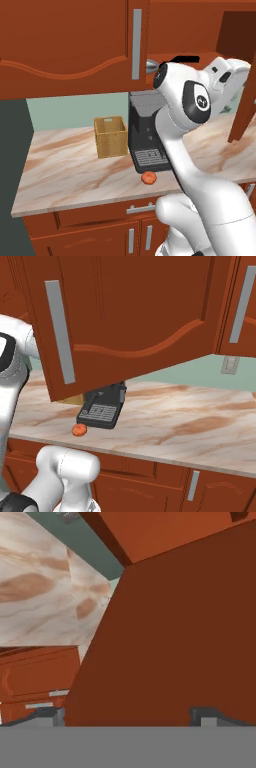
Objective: Pick the pan from the cabinet and place it on the stove. Then turn on the stove burner for the pan.
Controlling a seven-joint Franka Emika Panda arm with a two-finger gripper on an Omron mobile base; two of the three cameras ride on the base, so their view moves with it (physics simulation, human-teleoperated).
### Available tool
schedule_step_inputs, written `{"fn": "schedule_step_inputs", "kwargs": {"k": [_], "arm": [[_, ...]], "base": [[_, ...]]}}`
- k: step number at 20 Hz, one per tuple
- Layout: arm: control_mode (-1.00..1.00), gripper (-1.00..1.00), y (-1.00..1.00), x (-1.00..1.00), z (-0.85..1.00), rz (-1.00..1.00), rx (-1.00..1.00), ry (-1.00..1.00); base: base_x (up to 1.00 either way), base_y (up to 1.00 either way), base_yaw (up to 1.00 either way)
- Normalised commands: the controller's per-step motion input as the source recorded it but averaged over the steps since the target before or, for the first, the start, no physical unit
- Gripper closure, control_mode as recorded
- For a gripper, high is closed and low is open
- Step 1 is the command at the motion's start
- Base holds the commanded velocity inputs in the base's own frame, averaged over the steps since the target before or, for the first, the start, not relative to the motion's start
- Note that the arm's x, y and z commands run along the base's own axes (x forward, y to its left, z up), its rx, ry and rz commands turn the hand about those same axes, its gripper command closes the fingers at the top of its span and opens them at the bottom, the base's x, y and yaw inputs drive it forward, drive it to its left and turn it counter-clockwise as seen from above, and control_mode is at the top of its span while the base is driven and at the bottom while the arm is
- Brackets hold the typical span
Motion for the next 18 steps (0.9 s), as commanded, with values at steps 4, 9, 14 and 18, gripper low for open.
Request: {"fn": "schedule_step_inputs", "kwargs": {"k": [4,9,14,18], "arm": [[-1.00,-1.00,-0.65,-0.35,0.00,-0.15,0.00,0.00],[-1.00,-1.00,-0.69,-0.42,0.00,-0.15,0.00,-0.01],[-1.00,-1.00,-0.70,-0.38,0.00,-0.14,0.00,-0.01],[-1.00,-1.00,-0.71,-0.32,0.00,-0.13,0.02,0.00]], "base": [[0.00,0.00,0.00],[0.00,0.00,0.00],[0.00,0.00,0.00],[0.00,0.00,0.00]]}}
